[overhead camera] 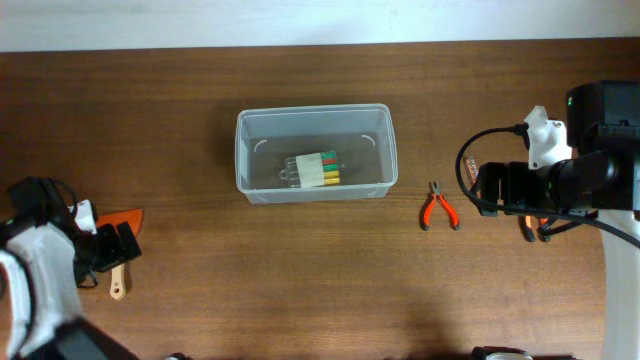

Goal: Pack container
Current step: 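Grasp the orange scraper by its wooden handle with left gripper, then place the orange scraper into the container and release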

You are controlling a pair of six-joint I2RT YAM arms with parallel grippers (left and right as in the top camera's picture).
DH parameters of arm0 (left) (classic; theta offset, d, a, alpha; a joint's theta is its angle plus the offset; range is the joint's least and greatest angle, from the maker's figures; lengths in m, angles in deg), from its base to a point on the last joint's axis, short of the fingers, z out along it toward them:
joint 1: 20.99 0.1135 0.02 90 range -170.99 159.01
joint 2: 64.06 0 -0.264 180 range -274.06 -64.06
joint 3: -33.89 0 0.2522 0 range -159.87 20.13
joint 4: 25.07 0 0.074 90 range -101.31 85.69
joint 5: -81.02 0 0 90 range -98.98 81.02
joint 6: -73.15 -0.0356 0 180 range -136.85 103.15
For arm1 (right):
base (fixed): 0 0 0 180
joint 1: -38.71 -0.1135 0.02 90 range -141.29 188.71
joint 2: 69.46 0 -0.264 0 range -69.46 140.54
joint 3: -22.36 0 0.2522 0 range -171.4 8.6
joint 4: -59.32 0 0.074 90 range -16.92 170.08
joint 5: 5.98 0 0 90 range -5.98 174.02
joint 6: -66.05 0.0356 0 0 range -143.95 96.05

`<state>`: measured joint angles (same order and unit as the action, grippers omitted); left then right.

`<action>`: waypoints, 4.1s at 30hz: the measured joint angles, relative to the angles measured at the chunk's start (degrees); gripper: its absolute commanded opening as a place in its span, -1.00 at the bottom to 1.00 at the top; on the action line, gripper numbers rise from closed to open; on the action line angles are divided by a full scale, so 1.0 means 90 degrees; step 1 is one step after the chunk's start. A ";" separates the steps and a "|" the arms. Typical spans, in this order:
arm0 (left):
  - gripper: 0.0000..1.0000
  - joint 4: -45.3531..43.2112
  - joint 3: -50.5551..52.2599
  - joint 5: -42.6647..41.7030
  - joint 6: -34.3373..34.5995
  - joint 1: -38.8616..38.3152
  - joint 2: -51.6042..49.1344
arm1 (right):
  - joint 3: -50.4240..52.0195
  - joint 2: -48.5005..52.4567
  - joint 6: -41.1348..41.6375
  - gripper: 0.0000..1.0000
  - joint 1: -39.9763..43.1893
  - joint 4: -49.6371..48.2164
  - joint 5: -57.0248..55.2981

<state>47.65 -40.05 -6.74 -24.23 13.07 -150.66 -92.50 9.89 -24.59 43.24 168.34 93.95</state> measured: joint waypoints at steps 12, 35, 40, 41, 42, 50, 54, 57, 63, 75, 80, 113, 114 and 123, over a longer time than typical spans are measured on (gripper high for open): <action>0.99 -0.0631 0.0010 0.0029 -0.0755 0.0005 -0.1579 | 0.0000 0.0000 0.0002 0.97 0.0000 -0.0015 0.0000; 0.28 -0.1166 0.0010 0.0061 -0.1625 0.0005 -0.1979 | 0.0000 0.0000 0.0002 0.97 0.0000 -0.0015 0.0000; 0.08 -0.1180 0.0010 0.0049 -0.1637 0.0005 -0.1979 | 0.0000 0.0000 0.0000 0.97 0.0000 -0.0015 0.0000; 0.07 -0.1180 0.0010 0.0036 -0.1639 0.0005 -0.1979 | 0.0000 0.0000 0.0000 0.97 0.0000 -0.0015 0.0000; 0.01 -0.1183 0.0010 0.0027 -0.1637 0.0005 -0.1979 | 0.0000 0.0000 0.0002 0.97 0.0000 -0.0015 0.0000; -0.41 -0.1197 0.0010 0.0000 -0.1637 0.0005 -0.1979 | 0.0000 0.0000 0.0002 0.97 0.0000 -0.0012 0.0000; -0.61 -0.1195 0.0010 -0.0012 -0.1637 0.0005 -0.1979 | 0.0000 0.0000 0.0002 0.97 0.0000 -0.0010 0.0000; -0.76 -0.1173 0.0007 -0.0034 -0.1625 0.0005 -0.1972 | 0.0000 0.0000 0.0002 0.97 0.0000 -0.0010 0.0000; -0.96 -0.1158 0.0005 -0.0041 -0.1613 0.0005 -0.1970 | 0.0000 0.0000 0.0002 0.97 0.0000 -0.0010 0.0000; -0.96 -0.1161 -0.0051 -0.0197 -0.1569 0.0005 -0.1977 | 0.0000 0.0000 0.0000 0.97 0.0000 -0.0010 0.0000; -0.96 -0.0338 -0.0855 -0.0398 -0.1508 -0.0221 -0.2008 | 0.0000 0.0000 0.0000 0.97 0.0000 -0.0007 0.0000; -0.96 0.0063 -0.5552 -0.0743 -0.5088 -0.5695 -0.3325 | 0.0000 0.0000 0.0000 0.97 0.0000 -0.0010 0.0000; -0.96 0.0068 -0.5552 -0.0782 -0.5095 -0.5693 -0.3568 | 0.0000 0.0000 0.0002 0.97 0.0000 -0.0010 0.0000; -0.97 0.0095 -0.5544 -0.0937 -0.5161 -0.5841 -0.4415 | 0.0000 0.0000 0.0002 0.97 0.0000 -0.0010 -0.0029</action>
<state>48.50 -89.95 -15.18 -70.67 -39.49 -190.40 -92.50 9.89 -24.57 43.24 168.25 93.69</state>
